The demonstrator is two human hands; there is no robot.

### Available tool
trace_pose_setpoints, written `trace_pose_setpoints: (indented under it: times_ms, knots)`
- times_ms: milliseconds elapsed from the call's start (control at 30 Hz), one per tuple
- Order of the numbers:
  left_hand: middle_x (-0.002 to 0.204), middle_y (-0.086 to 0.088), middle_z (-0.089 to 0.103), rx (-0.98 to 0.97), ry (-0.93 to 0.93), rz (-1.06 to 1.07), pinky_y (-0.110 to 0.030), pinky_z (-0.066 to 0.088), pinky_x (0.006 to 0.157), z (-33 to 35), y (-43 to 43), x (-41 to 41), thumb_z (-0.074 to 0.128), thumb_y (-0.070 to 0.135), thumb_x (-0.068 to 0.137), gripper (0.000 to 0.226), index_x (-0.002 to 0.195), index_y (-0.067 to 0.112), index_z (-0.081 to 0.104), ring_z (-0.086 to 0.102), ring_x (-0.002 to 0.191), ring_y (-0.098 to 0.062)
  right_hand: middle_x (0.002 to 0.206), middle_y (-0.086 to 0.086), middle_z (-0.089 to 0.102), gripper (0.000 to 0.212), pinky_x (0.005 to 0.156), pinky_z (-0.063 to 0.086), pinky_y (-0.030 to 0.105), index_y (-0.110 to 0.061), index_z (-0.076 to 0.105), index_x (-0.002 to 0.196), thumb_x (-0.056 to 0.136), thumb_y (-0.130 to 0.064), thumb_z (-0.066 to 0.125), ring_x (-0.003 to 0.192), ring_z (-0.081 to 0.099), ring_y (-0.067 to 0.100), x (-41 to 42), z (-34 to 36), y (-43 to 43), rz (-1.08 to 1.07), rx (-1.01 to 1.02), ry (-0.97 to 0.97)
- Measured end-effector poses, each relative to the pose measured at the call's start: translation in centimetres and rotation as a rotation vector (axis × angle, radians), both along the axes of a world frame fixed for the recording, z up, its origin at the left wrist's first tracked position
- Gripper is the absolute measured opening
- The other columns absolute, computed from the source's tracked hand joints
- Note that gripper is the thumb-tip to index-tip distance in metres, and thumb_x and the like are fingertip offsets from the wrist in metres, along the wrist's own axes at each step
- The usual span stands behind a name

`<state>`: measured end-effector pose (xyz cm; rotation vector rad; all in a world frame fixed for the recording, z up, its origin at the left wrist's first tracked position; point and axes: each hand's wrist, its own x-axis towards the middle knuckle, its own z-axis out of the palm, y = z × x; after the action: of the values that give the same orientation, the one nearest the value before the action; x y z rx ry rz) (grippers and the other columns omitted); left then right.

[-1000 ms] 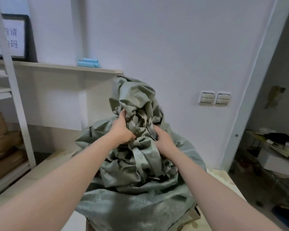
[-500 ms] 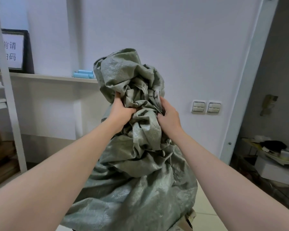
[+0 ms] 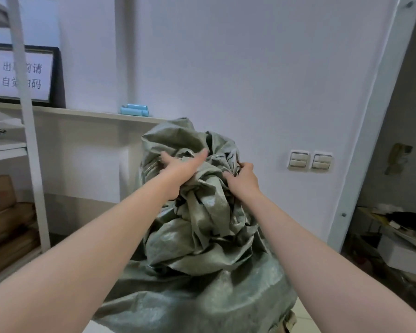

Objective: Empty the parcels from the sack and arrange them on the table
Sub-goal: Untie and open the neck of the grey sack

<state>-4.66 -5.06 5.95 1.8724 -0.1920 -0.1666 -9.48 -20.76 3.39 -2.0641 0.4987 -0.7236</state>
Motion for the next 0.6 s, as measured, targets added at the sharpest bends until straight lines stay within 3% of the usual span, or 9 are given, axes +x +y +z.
trace_pose_setpoints:
  times_ms: [100,167,200,233,300,400,500,600]
  knots:
    - [0.160,-0.016,0.008,0.166,-0.272,-0.169,-0.050,0.032,0.113,0.8,2.4,0.8,0.084,0.043,0.069,0.129,0.152,0.035,-0.013,0.027,0.141,-0.037,0.118,0.009,0.055,0.045,0.080,0.039,0.028,-0.008,0.037,0.130,0.095,-0.030,0.055,0.098,0.054,0.023,2.1,1.1,2.6,0.003,0.078,-0.107]
    - [0.152,-0.014,0.026,0.201,-0.461,-0.048,-0.036,0.051,0.089,1.1,4.5,2.1,0.077,0.008,0.075,0.105,0.152,0.038,0.012,0.048,0.119,-0.030,0.112,0.003,0.059,0.044,0.077,0.045,0.029,-0.008,0.045,0.127,0.094,-0.036,0.055,0.097,0.060,0.019,3.8,1.6,4.4,0.105,0.102,-0.162]
    - [0.145,-0.012,0.034,0.210,-0.535,0.059,-0.030,0.050,0.078,1.0,5.7,3.1,0.067,0.000,0.078,0.091,0.149,0.037,0.025,0.051,0.106,-0.027,0.108,0.003,0.062,0.041,0.075,0.048,0.028,-0.008,0.050,0.125,0.095,-0.036,0.054,0.093,0.062,0.017,4.6,1.7,5.4,0.168,0.121,-0.179]
    - [0.140,-0.011,0.038,0.223,-0.580,0.179,-0.031,0.048,0.077,0.7,7.1,4.0,0.060,-0.002,0.081,0.078,0.145,0.036,0.033,0.052,0.103,-0.028,0.105,0.002,0.064,0.036,0.072,0.049,0.028,-0.008,0.052,0.123,0.097,-0.033,0.052,0.087,0.063,0.014,5.4,1.7,6.8,0.240,0.174,-0.188]
    - [0.140,-0.013,0.038,0.345,-0.597,0.391,-0.042,0.044,0.094,-0.2,9.6,6.0,0.054,0.006,0.087,0.063,0.141,0.035,0.040,0.048,0.115,-0.036,0.109,0.004,0.062,0.028,0.072,0.050,0.031,-0.013,0.051,0.127,0.101,-0.022,0.048,0.084,0.060,0.014,6.7,1.2,9.7,0.386,0.263,-0.174]
    - [0.152,-0.019,0.023,0.637,-0.491,0.542,-0.057,0.026,0.109,-1.6,12.3,7.6,0.066,0.022,0.082,0.070,0.143,0.029,0.032,0.026,0.134,-0.042,0.123,0.006,0.057,0.039,0.077,0.047,0.020,-0.012,0.044,0.140,0.101,-0.012,0.046,0.102,0.057,0.012,8.5,-0.6,13.3,0.524,0.146,-0.049]
    - [0.158,-0.016,0.011,0.670,-0.630,0.444,-0.064,0.002,0.114,-1.8,12.8,7.5,0.067,0.029,0.078,0.087,0.151,0.030,0.020,0.005,0.146,-0.037,0.140,0.005,0.049,0.042,0.084,0.048,0.028,-0.013,0.040,0.143,0.102,-0.009,0.042,0.118,0.051,0.014,10.0,-2.6,14.8,0.537,0.100,0.018]
    - [0.160,-0.005,0.016,0.715,-0.748,0.028,-0.066,-0.006,0.113,-2.1,11.2,6.7,0.056,0.056,0.085,0.085,0.153,0.036,0.010,0.003,0.149,-0.026,0.122,0.011,0.056,0.035,0.072,0.047,0.028,-0.008,0.048,0.135,0.103,-0.010,0.034,0.094,0.056,0.019,10.9,-3.4,14.5,0.438,-0.076,0.059]
